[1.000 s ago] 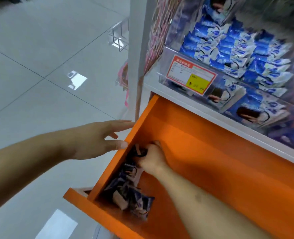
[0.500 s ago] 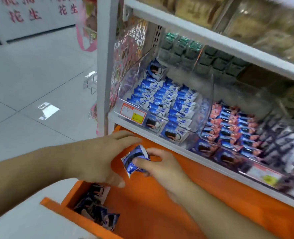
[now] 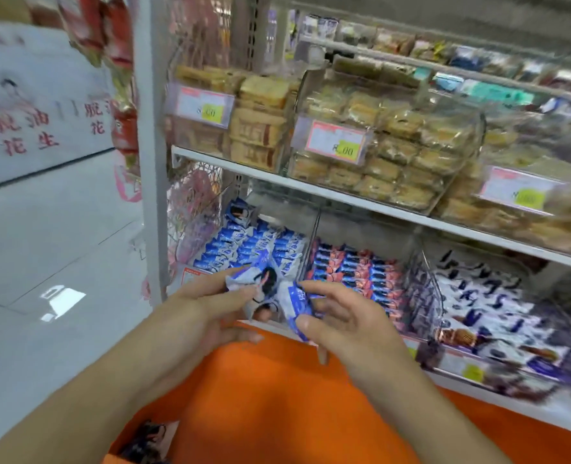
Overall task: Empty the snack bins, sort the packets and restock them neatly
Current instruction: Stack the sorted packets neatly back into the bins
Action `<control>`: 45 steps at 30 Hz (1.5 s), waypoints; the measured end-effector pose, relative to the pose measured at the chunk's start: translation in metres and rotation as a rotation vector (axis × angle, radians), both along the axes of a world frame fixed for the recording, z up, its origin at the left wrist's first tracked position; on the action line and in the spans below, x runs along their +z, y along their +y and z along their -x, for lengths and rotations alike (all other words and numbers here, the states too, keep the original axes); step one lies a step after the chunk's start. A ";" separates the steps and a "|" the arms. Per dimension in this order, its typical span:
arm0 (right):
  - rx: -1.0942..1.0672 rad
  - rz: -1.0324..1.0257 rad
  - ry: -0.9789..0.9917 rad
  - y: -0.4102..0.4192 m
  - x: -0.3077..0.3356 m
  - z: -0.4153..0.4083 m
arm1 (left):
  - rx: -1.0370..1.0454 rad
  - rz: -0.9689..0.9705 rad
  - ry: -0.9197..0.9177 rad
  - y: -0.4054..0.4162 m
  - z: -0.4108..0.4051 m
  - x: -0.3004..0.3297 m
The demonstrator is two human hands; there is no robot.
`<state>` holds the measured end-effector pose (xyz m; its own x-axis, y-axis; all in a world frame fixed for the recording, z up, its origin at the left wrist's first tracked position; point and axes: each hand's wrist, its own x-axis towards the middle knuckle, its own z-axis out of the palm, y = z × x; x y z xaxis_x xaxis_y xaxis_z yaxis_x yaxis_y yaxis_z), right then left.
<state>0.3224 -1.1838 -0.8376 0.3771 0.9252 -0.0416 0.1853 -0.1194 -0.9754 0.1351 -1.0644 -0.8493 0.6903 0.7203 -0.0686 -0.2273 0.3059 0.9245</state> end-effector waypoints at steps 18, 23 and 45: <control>-0.027 -0.032 0.428 -0.014 -0.004 -0.052 | 0.121 -0.113 0.174 -0.018 -0.046 -0.018; -0.063 -0.082 0.368 -0.011 -0.008 -0.046 | 0.075 -0.097 0.168 -0.021 -0.046 -0.018; -0.233 -0.119 0.217 0.011 -0.022 -0.008 | 0.103 -0.093 0.152 -0.035 -0.032 -0.010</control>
<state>0.3305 -1.1731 -0.8596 0.5731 0.8185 -0.0411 -0.0473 -0.0170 -0.9987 0.1675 -1.0994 -0.8593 0.5994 0.7947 -0.0957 -0.1090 0.1995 0.9738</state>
